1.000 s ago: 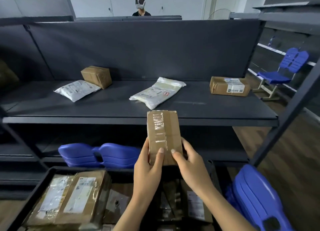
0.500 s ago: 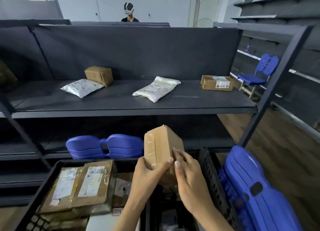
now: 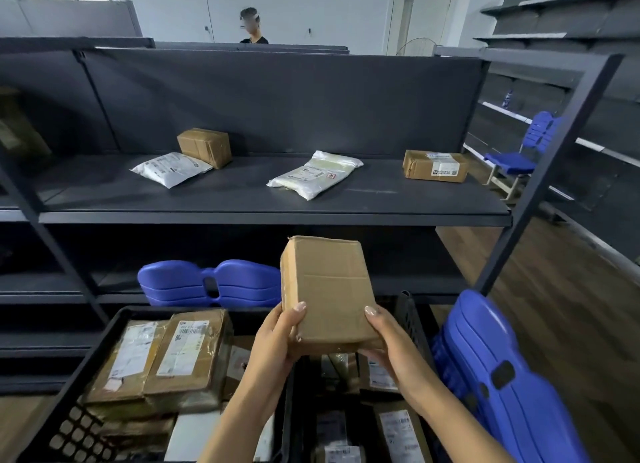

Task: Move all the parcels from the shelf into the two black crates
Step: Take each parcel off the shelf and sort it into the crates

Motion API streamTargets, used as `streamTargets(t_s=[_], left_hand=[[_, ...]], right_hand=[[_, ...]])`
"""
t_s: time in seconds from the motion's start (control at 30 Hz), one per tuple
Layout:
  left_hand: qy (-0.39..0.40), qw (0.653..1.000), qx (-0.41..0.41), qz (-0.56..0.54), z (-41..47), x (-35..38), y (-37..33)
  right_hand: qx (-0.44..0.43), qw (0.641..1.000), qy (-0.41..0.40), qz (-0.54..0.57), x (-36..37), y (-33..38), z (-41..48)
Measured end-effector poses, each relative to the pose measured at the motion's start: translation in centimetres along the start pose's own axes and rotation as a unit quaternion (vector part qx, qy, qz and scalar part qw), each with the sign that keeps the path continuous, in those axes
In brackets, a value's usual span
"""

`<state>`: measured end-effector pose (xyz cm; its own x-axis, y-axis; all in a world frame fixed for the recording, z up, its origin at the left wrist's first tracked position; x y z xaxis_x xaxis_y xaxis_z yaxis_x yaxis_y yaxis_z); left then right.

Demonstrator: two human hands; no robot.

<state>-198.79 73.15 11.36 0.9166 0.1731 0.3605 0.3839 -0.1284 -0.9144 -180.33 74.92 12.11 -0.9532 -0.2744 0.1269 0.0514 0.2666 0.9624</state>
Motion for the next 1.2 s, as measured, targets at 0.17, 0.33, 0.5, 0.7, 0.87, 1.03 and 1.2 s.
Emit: streamTargets(t_s=[0.17,0.33,0.5,0.7,0.87,1.03,1.2], left_hand=[[-0.031,0.998,0.013,0.044,0.0,0.3,0.1],[-0.084,0.974,0.121,0.175,-0.2,1.3,-2.5],[-0.112,0.954,0.108,0.257,0.2,2.7,-4.2],[-0.135,0.944,0.146,0.264,0.0,4.2,-3.3],[-0.154,0.912,0.254,0.282,-1.1,3.8,-3.0],[-0.143,0.863,0.350,0.335,-2.7,3.4,-1.7],[-0.099,0.831,0.400,0.373,-3.5,3.4,-0.1]], right_hand=[[-0.023,0.999,0.003,0.027,-0.2,-0.7,0.4],[-0.118,0.990,-0.012,-0.076,-0.9,-0.6,-0.3],[-0.175,0.965,-0.027,-0.193,-1.2,-1.1,-0.5],[-0.261,0.919,-0.048,-0.292,-1.4,-1.2,-0.3],[-0.128,0.977,-0.057,-0.158,-2.2,-1.1,-0.4],[0.007,0.998,0.022,-0.062,-1.1,1.0,0.7],[0.016,0.995,0.078,-0.057,0.8,1.8,0.6]])
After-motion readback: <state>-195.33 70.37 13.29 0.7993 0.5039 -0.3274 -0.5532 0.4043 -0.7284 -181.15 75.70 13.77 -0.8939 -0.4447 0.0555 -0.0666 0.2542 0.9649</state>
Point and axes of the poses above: each hand's wrist, its own z-axis towards the middle knuckle, its own x-axis out of the palm, y = z × x, the point moved 3 cm from there along z, towards the middle knuckle, and after that the axes turned 3 degrees about x, right-handed, at the moved point
